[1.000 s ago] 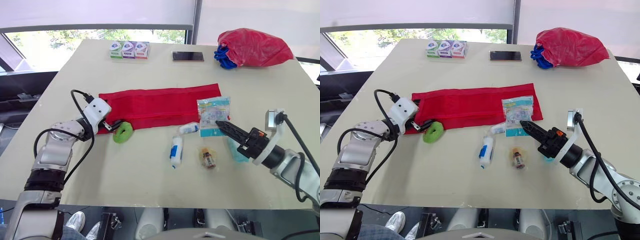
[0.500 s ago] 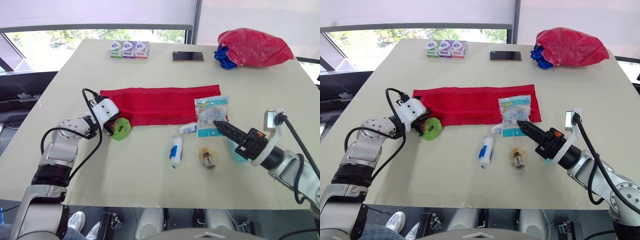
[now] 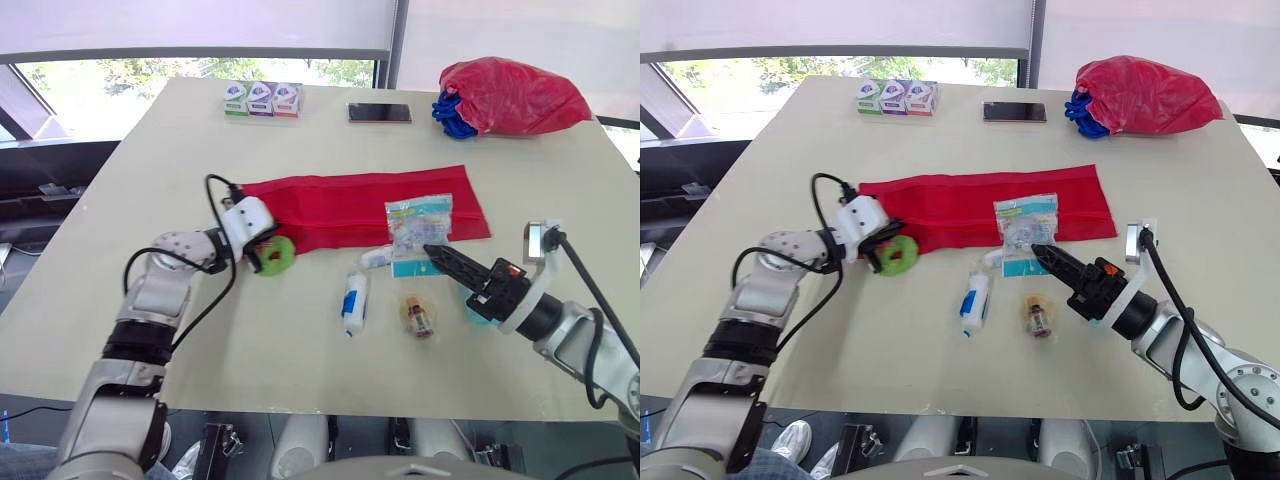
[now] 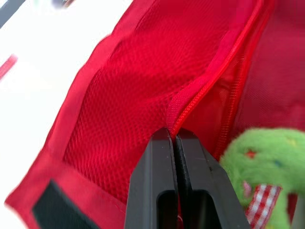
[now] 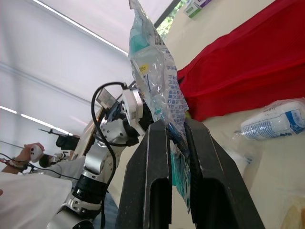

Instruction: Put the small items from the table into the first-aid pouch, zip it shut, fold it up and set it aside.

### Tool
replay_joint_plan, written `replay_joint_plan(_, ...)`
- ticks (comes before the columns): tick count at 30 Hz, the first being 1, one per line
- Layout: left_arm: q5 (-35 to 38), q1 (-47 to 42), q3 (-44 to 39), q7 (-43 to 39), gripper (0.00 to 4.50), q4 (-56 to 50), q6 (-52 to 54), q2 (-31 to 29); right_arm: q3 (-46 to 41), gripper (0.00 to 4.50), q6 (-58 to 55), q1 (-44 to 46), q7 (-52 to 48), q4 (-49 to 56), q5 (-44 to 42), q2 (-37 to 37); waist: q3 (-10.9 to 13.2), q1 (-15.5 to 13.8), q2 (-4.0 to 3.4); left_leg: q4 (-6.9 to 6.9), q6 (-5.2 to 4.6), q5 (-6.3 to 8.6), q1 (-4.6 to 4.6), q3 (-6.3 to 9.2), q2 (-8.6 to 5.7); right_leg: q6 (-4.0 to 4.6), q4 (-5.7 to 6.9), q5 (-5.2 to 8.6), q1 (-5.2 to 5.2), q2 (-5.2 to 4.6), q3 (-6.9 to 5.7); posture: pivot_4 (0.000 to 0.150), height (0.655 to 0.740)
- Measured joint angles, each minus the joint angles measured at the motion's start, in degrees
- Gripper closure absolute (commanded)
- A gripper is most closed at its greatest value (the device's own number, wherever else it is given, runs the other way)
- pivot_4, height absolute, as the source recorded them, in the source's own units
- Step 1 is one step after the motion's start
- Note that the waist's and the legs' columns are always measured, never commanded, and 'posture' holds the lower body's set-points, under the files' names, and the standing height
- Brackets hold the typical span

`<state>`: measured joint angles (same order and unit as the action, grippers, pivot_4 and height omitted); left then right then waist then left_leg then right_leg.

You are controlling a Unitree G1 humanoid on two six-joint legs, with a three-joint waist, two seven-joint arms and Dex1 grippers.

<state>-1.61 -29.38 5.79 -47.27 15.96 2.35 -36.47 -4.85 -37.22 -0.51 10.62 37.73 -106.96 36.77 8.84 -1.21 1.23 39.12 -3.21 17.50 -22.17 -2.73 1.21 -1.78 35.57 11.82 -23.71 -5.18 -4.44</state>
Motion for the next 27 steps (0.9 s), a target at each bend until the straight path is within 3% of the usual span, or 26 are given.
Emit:
replay_joint_plan(8, 2.55, -4.78, 4.09, -5.34, 4.47, -0.3, 4.14, 7.68, 4.85, 4.5, 0.14, 4.66, 8.58, -2.45, -0.19, -1.14, 0.0, 0.45, 0.02, 0.08, -0.01, -0.01, 0.08, -0.06, 0.0, -0.05, 0.12, -0.01, 0.05, 0.53, -0.1, 0.15, 0.74)
replay_joint_plan(17, 5.34, -9.91, 4.5, -11.94, 4.47, 4.63, 5.41, 10.05, 11.99, 4.5, 1.42, 18.2, 22.05, -15.29, 0.17, -11.61, 0.0, 0.34, 0.02, 0.13, 0.0, -0.02, 0.09, -0.03, 0.01, -0.04, 0.23, 0.0, 0.05, 0.64, -0.06, 0.15, 0.74)
replay_joint_plan(27, 6.83, -11.7, 3.64, -14.99, 4.47, 11.83, 3.48, 10.9, 12.96, 4.5, -2.12, 18.68, 26.03, -22.47, 2.33, -15.56, 0.0, 0.42, 0.02, 0.13, 0.02, -0.03, 0.06, -0.04, 0.0, -0.04, 0.22, -0.01, 0.05, 0.62, -0.06, 0.15, 0.74)
